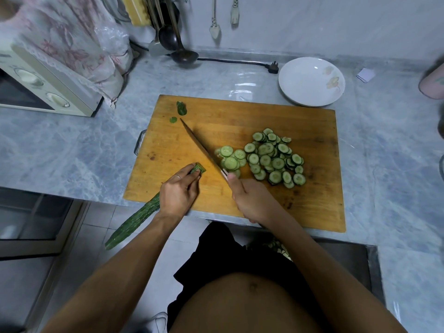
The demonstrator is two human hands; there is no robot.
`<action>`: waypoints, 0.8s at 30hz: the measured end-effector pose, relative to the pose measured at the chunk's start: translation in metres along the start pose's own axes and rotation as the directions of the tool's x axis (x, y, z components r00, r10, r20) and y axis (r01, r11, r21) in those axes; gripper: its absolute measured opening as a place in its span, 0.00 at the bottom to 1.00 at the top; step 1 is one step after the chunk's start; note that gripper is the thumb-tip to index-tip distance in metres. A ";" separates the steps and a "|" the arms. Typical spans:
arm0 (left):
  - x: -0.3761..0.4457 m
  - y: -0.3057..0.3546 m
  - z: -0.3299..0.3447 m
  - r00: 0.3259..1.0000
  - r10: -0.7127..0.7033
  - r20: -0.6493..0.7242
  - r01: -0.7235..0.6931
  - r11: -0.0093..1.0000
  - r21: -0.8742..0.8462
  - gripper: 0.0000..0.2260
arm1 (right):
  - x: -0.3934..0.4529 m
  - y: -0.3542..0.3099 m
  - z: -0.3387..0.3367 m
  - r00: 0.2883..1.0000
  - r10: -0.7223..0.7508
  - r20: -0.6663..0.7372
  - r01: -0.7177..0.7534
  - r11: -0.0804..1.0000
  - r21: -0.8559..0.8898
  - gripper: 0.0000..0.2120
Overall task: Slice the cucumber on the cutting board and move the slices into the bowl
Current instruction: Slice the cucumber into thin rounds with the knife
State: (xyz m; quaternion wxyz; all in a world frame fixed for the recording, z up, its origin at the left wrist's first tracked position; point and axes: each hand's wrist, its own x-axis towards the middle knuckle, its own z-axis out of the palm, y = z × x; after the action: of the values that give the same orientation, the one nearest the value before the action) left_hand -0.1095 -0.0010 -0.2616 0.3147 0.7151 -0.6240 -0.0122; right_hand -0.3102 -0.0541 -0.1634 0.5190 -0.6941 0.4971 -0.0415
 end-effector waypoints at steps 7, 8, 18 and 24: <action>-0.001 -0.002 0.000 1.000 -0.019 0.016 0.019 1.000 -0.004 0.10 | -0.020 -0.005 0.014 0.993 -0.114 0.015 0.115 0.981 -0.157 0.28; 0.000 -0.001 0.000 1.000 -0.015 0.014 0.015 1.000 -0.006 0.10 | -0.021 -0.005 0.015 0.992 -0.122 0.013 0.122 0.978 -0.169 0.28; -0.001 -0.002 0.001 1.000 -0.026 0.017 0.026 1.000 -0.006 0.15 | -0.019 -0.001 0.019 0.993 -0.113 0.024 0.115 0.982 -0.148 0.28; -0.001 -0.005 0.005 0.998 -0.037 0.043 0.038 0.999 -0.018 0.15 | -0.008 -0.007 0.020 0.998 -0.046 0.033 0.050 0.992 -0.119 0.31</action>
State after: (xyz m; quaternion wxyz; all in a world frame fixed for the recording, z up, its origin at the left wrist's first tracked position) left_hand -0.1072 -0.0022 -0.2683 0.3077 0.7234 -0.6169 -0.0390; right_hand -0.2983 -0.0351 -0.1637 0.4826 -0.7365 0.4738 -0.0133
